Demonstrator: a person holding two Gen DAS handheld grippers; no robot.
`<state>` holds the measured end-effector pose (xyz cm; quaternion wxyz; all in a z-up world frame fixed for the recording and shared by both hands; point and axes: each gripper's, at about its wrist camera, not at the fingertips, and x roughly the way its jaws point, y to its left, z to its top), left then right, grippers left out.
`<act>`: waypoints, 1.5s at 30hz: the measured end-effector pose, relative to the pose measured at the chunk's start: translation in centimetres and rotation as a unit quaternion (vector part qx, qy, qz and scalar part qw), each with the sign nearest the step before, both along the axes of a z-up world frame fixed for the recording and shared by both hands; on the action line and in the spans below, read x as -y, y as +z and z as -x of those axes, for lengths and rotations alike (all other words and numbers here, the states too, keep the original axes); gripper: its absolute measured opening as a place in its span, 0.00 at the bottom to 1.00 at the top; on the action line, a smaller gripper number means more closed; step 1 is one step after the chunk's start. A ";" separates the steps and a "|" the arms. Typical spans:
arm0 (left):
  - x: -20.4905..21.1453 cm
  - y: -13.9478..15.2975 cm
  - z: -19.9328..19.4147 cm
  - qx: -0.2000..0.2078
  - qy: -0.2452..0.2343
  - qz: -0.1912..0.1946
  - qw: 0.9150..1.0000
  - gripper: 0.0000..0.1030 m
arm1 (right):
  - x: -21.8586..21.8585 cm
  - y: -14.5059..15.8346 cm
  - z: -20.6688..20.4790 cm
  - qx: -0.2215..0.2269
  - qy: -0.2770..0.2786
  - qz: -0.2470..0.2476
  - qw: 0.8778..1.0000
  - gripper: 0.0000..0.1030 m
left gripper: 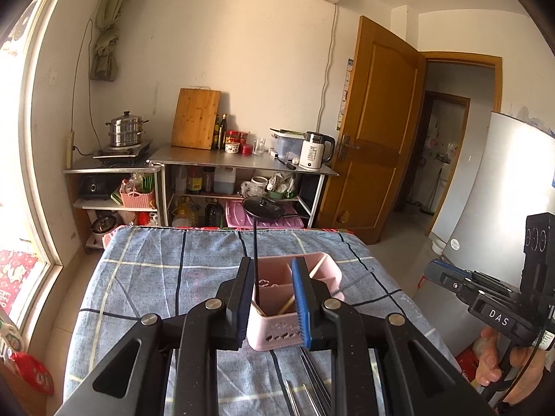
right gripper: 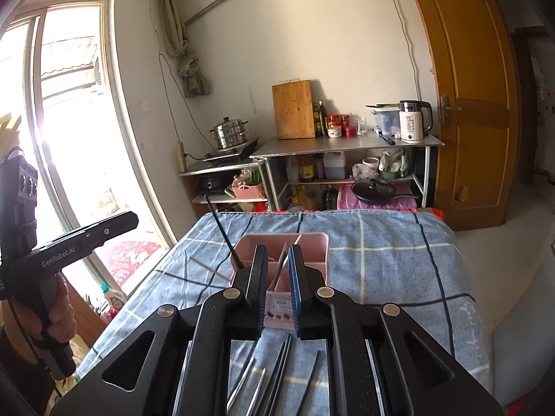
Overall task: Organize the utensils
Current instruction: 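Insert the black chopsticks into the basket and open both tools, then withdraw both tools from the basket toward the remaining chopsticks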
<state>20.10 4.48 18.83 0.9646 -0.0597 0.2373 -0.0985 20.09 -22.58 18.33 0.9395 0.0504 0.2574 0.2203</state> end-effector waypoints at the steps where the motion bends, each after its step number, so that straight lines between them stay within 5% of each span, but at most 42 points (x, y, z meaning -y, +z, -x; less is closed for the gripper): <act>1: 0.3 -0.1 0.8 0.004 -0.001 -0.005 1.000 0.21 | 0.2 0.0 0.3 0.000 -0.001 0.001 1.000 0.12; 18: 3.2 -4.2 8.7 -0.007 -0.016 -0.011 1.000 0.21 | 3.1 -2.2 7.0 0.000 -0.012 -0.009 1.000 0.12; 45: 4.7 -14.9 5.4 -0.124 -0.022 -0.019 0.992 0.21 | 2.8 -10.4 5.2 -0.101 0.001 0.007 0.995 0.13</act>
